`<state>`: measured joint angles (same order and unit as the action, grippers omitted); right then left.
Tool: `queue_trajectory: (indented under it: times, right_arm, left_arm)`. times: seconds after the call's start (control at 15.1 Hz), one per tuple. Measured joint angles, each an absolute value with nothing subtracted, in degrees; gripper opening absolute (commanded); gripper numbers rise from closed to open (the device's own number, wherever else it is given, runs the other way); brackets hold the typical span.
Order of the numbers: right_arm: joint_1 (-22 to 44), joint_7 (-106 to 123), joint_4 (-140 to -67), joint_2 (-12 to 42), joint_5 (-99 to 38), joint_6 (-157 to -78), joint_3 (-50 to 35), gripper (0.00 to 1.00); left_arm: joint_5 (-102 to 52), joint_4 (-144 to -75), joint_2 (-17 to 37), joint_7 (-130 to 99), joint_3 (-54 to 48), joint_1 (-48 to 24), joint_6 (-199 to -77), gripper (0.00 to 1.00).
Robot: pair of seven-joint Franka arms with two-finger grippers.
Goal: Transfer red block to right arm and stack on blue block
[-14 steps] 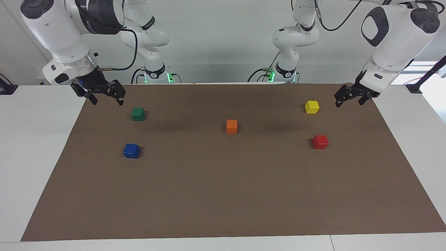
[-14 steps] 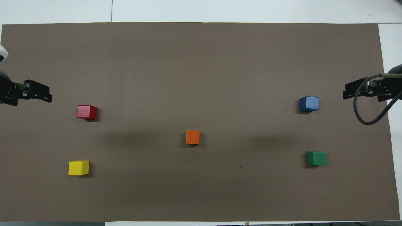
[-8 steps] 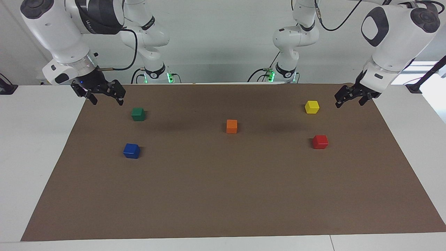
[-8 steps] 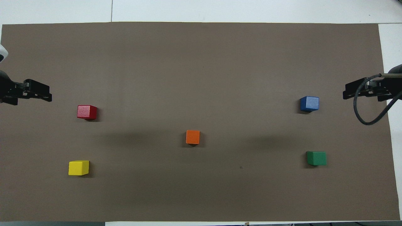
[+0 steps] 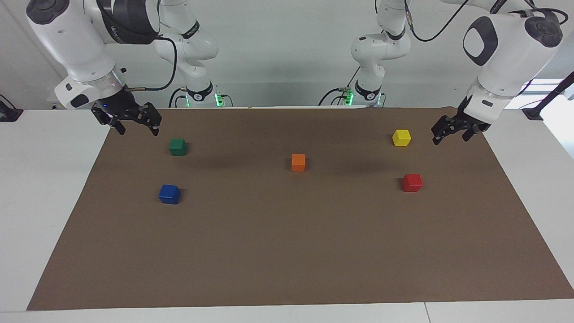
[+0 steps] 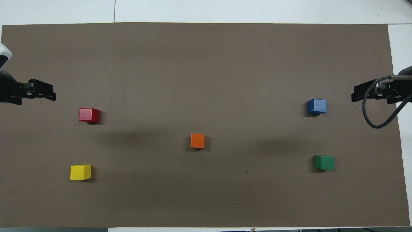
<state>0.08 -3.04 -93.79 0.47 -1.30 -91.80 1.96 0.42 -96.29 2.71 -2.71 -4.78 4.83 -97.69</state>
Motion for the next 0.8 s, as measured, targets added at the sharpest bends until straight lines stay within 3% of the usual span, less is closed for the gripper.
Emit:
queue_trajectory:
  times: [0.8]
  right_arm:
    - [0.08, -3.04, -93.79, 0.47, -1.3, -91.8, 1.96, 1.0]
  left_arm:
    - [0.42, -103.34, 5.62, -2.93, -4.42, 5.0, -106.79, 1.0]
